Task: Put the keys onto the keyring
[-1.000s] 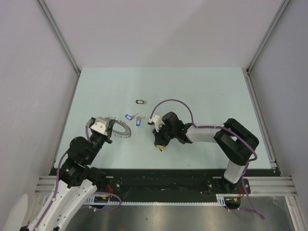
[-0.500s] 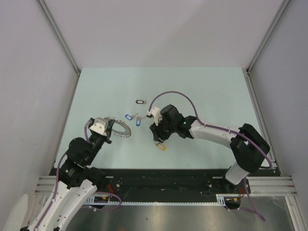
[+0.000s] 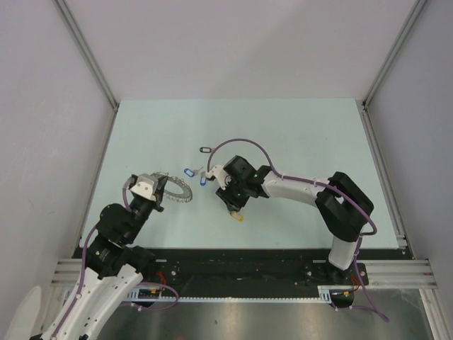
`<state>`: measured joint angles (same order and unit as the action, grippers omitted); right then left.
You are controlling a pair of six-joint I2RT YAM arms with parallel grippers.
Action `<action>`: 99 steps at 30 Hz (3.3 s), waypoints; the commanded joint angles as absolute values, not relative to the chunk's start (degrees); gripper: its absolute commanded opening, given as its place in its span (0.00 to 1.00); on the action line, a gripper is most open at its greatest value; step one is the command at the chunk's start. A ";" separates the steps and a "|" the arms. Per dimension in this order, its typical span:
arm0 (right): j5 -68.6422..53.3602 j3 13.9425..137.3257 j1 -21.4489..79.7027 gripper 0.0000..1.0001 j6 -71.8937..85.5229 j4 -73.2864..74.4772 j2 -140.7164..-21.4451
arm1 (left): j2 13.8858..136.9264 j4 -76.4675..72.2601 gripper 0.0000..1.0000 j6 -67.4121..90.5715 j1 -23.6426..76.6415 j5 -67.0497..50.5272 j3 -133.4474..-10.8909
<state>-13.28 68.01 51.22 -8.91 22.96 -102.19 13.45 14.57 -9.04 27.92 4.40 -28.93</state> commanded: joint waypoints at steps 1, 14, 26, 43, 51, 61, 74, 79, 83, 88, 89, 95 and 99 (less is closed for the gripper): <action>-14.41 71.89 51.94 0.34 -12.30 23.90 -104.67 | 13.01 11.86 0.00 -8.61 27.25 4.66 -29.27; -15.82 71.98 52.29 0.26 -13.45 23.47 -107.84 | 13.27 11.87 0.00 -8.70 27.16 4.40 -29.35; -16.00 71.98 52.30 0.11 -13.71 24.52 -108.11 | 13.27 11.95 0.00 -8.53 27.25 4.22 -29.27; -15.65 71.98 52.47 0.16 -13.71 25.75 -105.56 | 13.27 12.13 0.00 -8.61 27.25 4.04 -29.36; -15.47 71.98 52.47 0.19 -13.54 25.84 -104.33 | 13.54 11.95 0.00 -8.52 27.16 3.87 -29.36; -15.38 71.98 52.47 0.20 -13.54 26.02 -105.03 | 13.62 11.95 0.00 -8.52 27.25 3.78 -29.36; -15.21 71.98 52.56 0.17 -13.45 26.54 -106.70 | 13.54 11.95 0.00 -8.52 27.16 3.78 -29.35; -15.03 71.98 52.65 0.16 -13.54 26.46 -107.58 | 13.36 12.04 0.00 -8.44 27.16 3.78 -29.27; -14.85 71.98 52.65 0.15 -13.54 26.46 -107.93 | 13.45 12.04 0.00 -8.44 27.25 3.78 -29.36; -14.41 71.98 52.65 0.10 -13.62 26.81 -108.02 | 13.45 12.13 0.00 -8.35 27.25 3.87 -29.27; -14.41 71.98 52.65 0.09 -13.62 26.81 -107.84 | 13.53 12.04 0.00 -8.44 27.25 3.87 -29.27; -14.50 71.98 52.65 0.00 -13.97 27.33 -105.56 | 13.45 11.95 0.00 -8.44 27.25 3.26 -29.36; -14.41 71.81 52.56 0.00 -14.41 27.42 -102.14 | 13.80 11.08 0.01 -8.79 27.25 0.62 -29.09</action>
<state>-15.00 70.04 52.40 -13.63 26.52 -107.26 13.50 14.57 -8.99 27.81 3.86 -28.93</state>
